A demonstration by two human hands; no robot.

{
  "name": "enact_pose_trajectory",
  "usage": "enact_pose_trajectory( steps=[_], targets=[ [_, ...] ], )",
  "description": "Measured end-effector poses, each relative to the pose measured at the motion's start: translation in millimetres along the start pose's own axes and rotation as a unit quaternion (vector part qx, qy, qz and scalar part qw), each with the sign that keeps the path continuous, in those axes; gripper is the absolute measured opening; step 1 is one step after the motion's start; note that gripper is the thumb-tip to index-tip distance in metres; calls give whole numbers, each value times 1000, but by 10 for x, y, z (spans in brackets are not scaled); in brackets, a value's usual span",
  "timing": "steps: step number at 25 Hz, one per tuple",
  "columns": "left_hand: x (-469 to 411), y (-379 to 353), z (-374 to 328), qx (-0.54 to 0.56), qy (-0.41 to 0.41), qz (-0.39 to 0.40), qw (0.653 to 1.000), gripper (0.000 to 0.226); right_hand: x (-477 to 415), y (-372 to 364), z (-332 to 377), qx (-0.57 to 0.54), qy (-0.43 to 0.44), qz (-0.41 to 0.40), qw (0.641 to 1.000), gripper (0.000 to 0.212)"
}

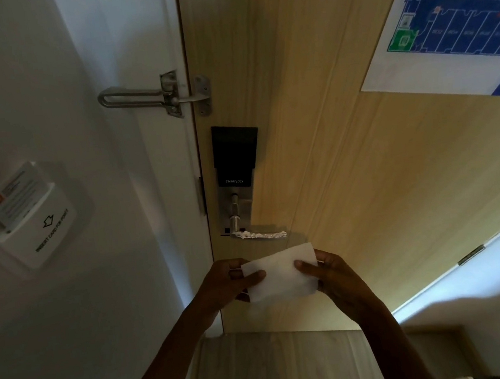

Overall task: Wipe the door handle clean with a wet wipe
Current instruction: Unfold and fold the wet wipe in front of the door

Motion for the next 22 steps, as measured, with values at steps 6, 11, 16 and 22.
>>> enact_pose_trajectory(
  steps=[6, 11, 16, 22],
  targets=[
    [21, -11, 42, 55, 9, -15, 998, 34, -4, -59, -116, -157, 10, 41, 987, 47],
    [62, -84, 73, 59, 29, 32, 997, 37, 43, 14, 43, -29, 43, 34, 998, 33],
    [58, -208, -112, -12, 19, 78, 997, 38, -3, 82, 304, 110, 46, 73, 990, 31],
    [53, -268, -254, -7, -25, 75, 997, 24, -28, 52, 127, -35, 1, 15, 999, 36]
  ],
)
Point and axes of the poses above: each hand's wrist, its own x-axis away from the middle knuckle, its own y-axis out of the back of the hand, z = x × y, the point moved 2 cm from there along -x, towards the middle knuckle, and after that the axes turned 10 degrees about x, right-handed, at the moved point
